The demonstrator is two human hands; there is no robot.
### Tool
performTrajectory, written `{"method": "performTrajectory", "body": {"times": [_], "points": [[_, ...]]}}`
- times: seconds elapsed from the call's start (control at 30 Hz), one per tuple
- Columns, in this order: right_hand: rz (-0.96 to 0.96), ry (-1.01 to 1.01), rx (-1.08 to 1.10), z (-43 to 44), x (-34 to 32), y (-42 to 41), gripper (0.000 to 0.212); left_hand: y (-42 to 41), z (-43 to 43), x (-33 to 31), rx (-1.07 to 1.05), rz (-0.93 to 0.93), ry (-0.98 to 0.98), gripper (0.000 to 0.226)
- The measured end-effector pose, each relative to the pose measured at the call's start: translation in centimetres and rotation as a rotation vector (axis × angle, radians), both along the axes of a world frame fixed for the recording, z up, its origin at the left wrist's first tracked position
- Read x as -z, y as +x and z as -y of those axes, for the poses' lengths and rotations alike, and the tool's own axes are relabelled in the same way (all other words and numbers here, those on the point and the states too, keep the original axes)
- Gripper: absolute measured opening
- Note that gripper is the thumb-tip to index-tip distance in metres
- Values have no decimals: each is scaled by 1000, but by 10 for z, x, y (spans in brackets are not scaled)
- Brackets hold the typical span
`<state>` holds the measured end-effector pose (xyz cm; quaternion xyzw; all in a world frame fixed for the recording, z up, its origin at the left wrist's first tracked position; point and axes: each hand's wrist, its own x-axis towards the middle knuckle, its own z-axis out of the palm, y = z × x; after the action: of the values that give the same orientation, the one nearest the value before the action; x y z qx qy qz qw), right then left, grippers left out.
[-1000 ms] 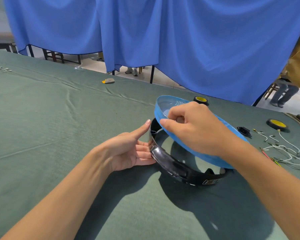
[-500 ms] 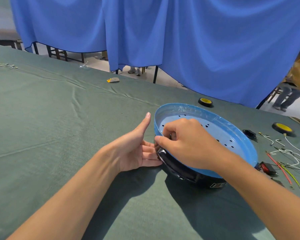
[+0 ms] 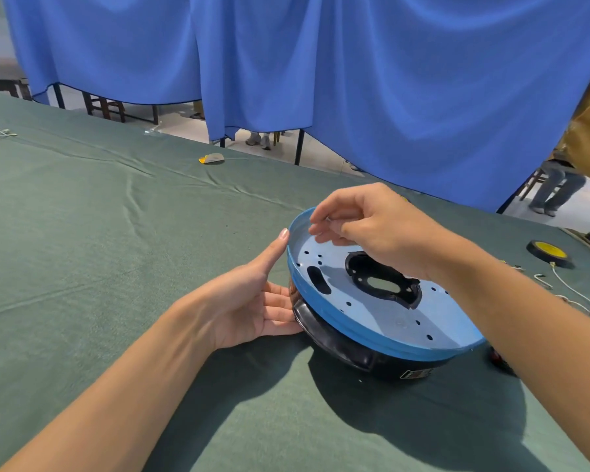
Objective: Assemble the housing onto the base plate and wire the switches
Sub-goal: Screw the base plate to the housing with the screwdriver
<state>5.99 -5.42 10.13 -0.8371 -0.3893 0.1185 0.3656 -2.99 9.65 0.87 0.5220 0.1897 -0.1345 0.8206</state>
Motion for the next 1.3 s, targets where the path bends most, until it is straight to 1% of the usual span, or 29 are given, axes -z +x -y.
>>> {"method": "performTrajectory", "body": {"times": [0.1,0.23,0.3,0.37,0.63,0.83,0.93,1.07,1.2,1.3], "points": [[52,85,-25,-3,5,6,18,0,1,0,-8,-10,1,87],[86,121,-53,-8,9,10,10,-1,0,-1,-15,-28,14,94],[50,124,-81,-9,10,12,7,0,-1,0,-22,-36,19,97],[36,113,-116,-8,11,14,7,0,-1,0,-25,-40,18,95],[175,70,-227,-11,20,16,10,1,-1,-1,-31,-51,12,93],[288,-17,-251,-10,18,17,10,1,1,-2,-48,-52,28,89],[331,-67,-248,-10,15,17,8,1,2,-2,-49,-52,25,92],[435,-160,-257,-11,10,13,5,1,1,-1,-55,-58,24,93],[603,-297,-311,-15,0,9,12,2,1,0,-66,-58,-15,84],[648,-343,-345,-19,-4,6,13,2,2,-1,-58,-41,9,75]]}}
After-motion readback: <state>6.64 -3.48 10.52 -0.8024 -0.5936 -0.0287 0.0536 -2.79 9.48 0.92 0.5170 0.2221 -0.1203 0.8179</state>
